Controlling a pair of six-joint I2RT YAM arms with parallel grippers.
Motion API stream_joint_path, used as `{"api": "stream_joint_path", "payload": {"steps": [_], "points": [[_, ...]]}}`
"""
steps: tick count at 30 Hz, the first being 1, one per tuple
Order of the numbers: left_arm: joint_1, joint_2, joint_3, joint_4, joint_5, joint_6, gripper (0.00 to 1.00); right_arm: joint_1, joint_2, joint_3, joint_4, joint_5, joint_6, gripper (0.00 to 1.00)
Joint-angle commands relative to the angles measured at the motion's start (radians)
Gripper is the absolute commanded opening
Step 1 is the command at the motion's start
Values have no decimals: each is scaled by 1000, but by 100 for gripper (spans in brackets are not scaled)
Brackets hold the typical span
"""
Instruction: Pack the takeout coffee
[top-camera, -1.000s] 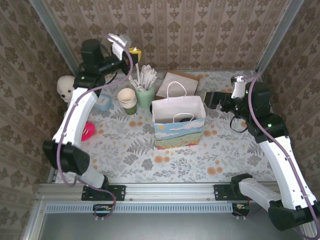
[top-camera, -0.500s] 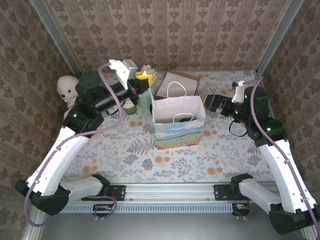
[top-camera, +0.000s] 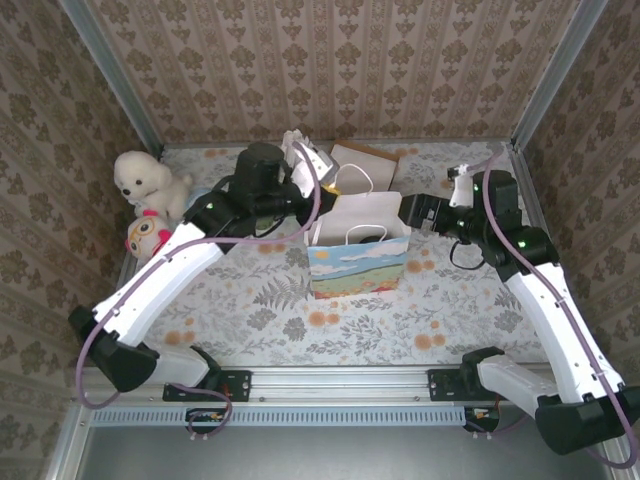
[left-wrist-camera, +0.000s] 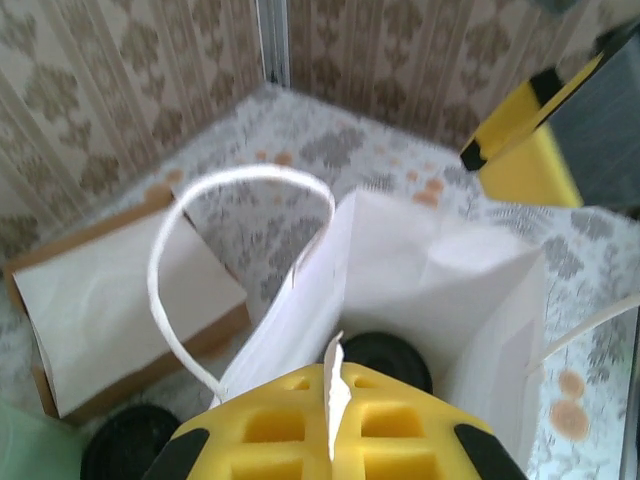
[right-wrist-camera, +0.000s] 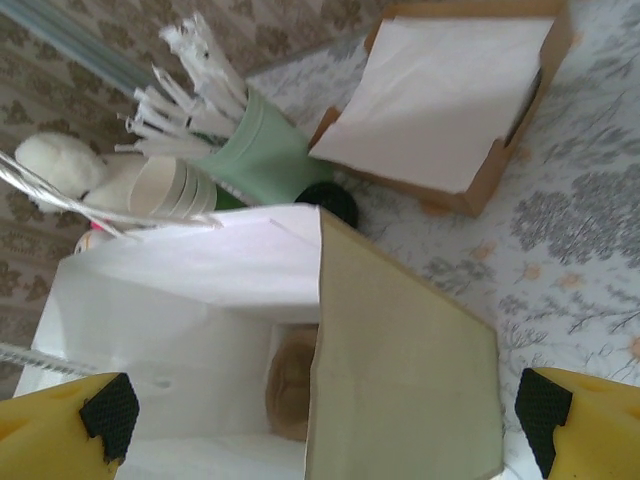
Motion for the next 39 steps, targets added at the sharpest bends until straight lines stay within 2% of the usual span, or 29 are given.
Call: {"api": "stream_joint_path", "payload": {"steps": [1,6,9,11,14,16,18,21,23,28,32,34,39], "points": [[-12,34,71,-132,23,77,0,12,41,6,-62,-83,-11,100],[-23,136,156,-282,46,127,0,13,43,-10,-46,-108,35,100],[-31,203,232,-377,37,139,11,14,28,-23,-33,-149,34,99],[-36,224,267,-402,20,135,32,15,25,-29,-40,-178,30,99],[-35,188,244,-347,19,107,61,20,41,-32,-52,-206,25,98],[-26,144,211,-304,18,85,75,28,63,-15,-68,-204,24,97],[-6,95,177,-272,13,47,83,41,87,5,-75,-205,34,96],[40,-36,48,-179,14,-25,84,96,112,16,-31,-205,67,96],[54,-149,-80,-55,4,-82,89,145,126,19,-4,-169,102,96],[161,-319,-243,24,-156,-325,100,234,165,27,74,-124,166,97],[285,-405,-398,45,-273,-535,100,311,229,47,153,-95,233,97],[335,-428,-438,29,-322,-596,100,351,265,66,182,-81,262,97],[377,-437,-461,23,-409,-631,100,392,310,105,168,12,247,98]]}}
